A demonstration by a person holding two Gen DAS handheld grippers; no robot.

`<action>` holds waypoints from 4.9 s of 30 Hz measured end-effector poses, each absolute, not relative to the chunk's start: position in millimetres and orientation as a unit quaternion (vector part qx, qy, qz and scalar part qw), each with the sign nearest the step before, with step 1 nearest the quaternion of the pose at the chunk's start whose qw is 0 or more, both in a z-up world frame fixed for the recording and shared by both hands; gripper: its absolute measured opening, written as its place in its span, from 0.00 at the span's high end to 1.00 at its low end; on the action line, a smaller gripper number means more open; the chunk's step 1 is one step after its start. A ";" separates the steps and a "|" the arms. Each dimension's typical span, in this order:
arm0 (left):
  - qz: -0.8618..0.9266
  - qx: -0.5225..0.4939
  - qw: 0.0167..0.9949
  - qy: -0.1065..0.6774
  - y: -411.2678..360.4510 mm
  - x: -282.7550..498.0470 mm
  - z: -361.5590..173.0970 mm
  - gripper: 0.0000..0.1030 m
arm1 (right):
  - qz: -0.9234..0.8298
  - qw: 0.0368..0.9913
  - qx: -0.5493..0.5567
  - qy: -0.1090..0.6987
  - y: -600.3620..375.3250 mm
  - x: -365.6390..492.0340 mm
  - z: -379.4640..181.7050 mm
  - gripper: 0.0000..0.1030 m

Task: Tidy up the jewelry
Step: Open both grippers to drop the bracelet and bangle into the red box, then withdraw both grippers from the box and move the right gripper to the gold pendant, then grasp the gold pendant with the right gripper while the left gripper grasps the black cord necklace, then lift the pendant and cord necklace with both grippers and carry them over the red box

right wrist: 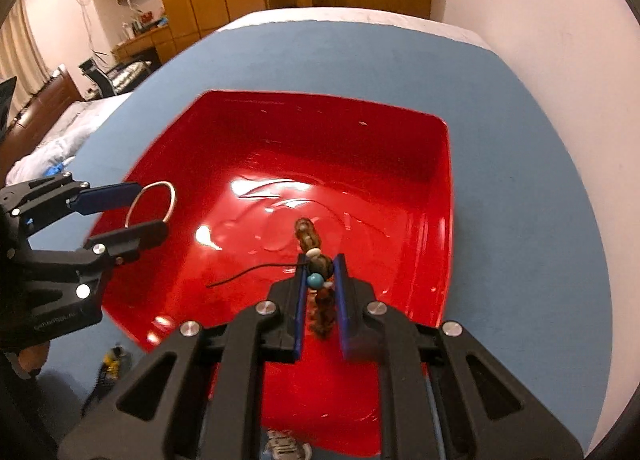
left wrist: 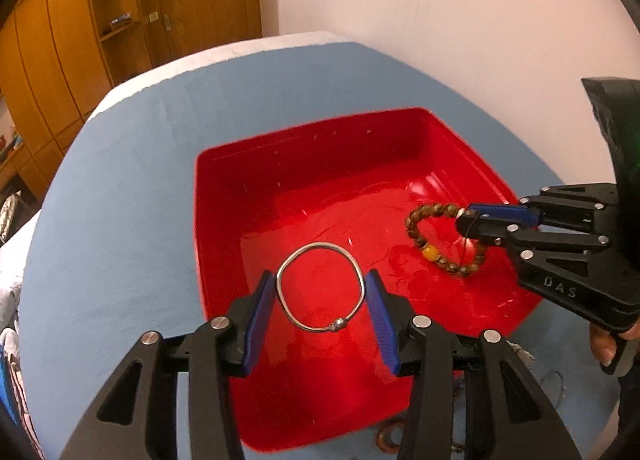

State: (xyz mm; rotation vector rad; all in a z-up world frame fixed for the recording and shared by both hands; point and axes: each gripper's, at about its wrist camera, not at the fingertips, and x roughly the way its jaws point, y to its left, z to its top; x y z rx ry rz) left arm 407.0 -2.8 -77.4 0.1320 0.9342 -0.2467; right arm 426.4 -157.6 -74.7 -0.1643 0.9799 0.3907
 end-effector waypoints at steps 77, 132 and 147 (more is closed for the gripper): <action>-0.058 0.003 0.892 0.447 36.9 249.7 -107.7 0.22 | 0.345 0.823 -0.081 0.443 -142.2 145.9 -125.1 0.73; -0.061 0.013 0.918 0.391 36.6 184.2 -17.9 0.93 | 0.328 0.861 -0.100 0.375 -166.6 160.9 -37.6 0.73; -0.081 0.032 0.920 0.383 21.3 195.6 8.7 0.93 | 0.320 0.876 -0.124 0.339 -166.2 209.4 11.5 0.73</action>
